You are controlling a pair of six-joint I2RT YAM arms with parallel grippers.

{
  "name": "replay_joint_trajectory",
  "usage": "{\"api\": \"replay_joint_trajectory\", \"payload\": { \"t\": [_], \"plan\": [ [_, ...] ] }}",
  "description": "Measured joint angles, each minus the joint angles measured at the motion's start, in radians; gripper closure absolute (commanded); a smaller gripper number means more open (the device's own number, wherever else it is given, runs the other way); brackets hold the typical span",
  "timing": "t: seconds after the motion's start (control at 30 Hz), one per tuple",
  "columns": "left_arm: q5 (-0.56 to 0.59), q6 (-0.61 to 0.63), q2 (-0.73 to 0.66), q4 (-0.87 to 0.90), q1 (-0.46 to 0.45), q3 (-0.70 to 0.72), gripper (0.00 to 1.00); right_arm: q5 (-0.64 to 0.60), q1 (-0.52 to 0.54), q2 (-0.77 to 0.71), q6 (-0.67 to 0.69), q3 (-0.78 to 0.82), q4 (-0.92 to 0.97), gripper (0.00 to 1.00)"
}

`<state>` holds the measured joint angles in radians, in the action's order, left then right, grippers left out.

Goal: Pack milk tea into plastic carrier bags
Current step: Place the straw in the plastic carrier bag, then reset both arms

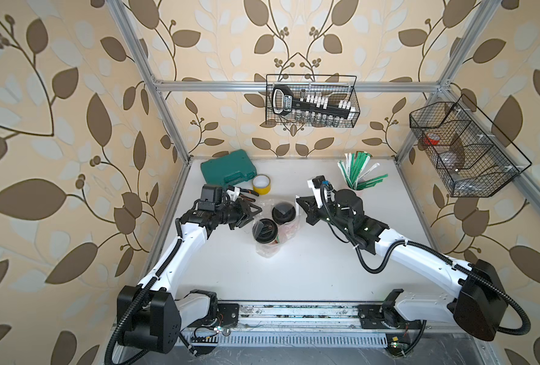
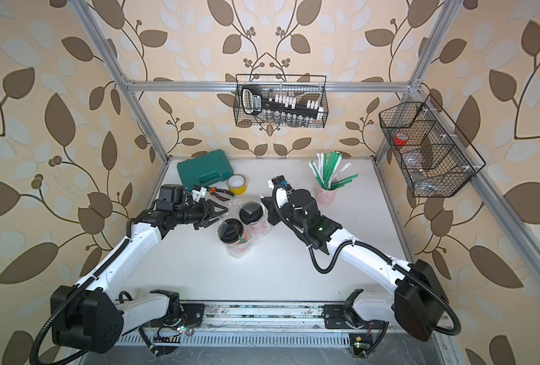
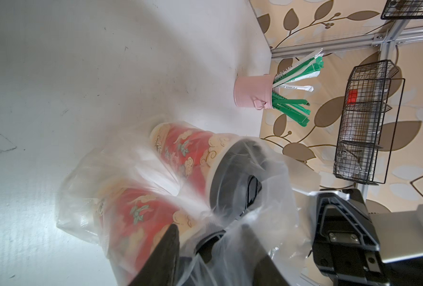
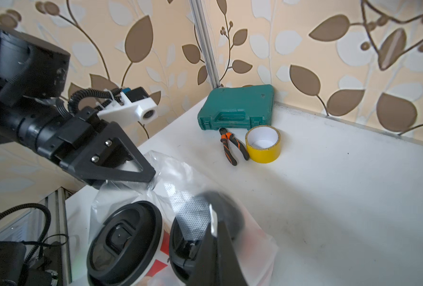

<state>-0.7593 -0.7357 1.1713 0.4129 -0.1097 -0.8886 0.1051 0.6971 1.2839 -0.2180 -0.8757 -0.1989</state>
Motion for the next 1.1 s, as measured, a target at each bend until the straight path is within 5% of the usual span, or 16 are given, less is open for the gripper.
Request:
{"api": "replay_joint_trajectory", "payload": {
  "t": [0.27, 0.6, 0.83, 1.1],
  "plan": [
    [0.000, 0.000, 0.000, 0.000, 0.000, 0.000, 0.57, -0.001, 0.000, 0.002, 0.014, 0.023, -0.032, 0.90],
    [0.004, -0.008, 0.000, 0.003, 0.000, -0.012, 0.21, -0.011, 0.000, 0.001, 0.033, -0.021, 0.020, 0.67],
    [0.008, -0.008, 0.000, 0.006, 0.000, -0.069, 0.02, -0.055, 0.000, -0.013, 0.041, -0.067, 0.054, 0.39],
    [0.054, 0.010, 0.000, 0.085, 0.053, -0.210, 0.01, -0.166, -0.046, -0.101, 0.026, -0.097, 0.137, 0.09]
  ]
}}
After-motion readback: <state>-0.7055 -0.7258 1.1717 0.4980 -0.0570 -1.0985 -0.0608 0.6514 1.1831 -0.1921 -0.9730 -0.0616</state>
